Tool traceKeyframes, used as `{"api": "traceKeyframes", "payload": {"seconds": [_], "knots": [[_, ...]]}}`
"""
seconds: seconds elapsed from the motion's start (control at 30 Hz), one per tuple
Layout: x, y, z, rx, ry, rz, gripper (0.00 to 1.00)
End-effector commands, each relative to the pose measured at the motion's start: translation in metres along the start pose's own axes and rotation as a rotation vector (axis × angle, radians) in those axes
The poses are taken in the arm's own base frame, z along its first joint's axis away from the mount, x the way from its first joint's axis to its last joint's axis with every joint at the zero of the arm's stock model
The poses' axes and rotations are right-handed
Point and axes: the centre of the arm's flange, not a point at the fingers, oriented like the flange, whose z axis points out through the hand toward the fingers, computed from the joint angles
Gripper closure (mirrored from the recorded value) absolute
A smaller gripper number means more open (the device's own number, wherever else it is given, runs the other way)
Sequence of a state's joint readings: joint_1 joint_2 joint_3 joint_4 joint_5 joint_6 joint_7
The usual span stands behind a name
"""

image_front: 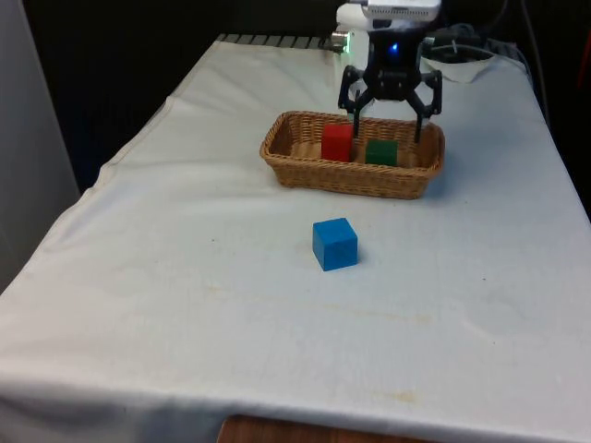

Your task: Pick up exactly two blocks and place them into the basket.

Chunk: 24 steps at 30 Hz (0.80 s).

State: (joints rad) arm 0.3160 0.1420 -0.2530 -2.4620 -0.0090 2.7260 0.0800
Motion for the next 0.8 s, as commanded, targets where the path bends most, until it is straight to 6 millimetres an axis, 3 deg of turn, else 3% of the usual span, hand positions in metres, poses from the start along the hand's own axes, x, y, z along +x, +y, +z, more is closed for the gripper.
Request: {"api": "traceKeyframes", "payload": {"seconds": [0.0, 0.23, 0.47, 0.77], "knots": [[0.005, 0.001, -0.006, -0.004, -0.004, 0.003, 0.00], [0.020, 0.000, -0.022, 0.003, 0.001, 0.006, 0.00], [0.042, 0.002, -0.052, 0.004, -0.001, 0.017, 0.00], [0.050, 0.003, -0.074, 0.013, 0.001, 0.019, 0.00]]}}
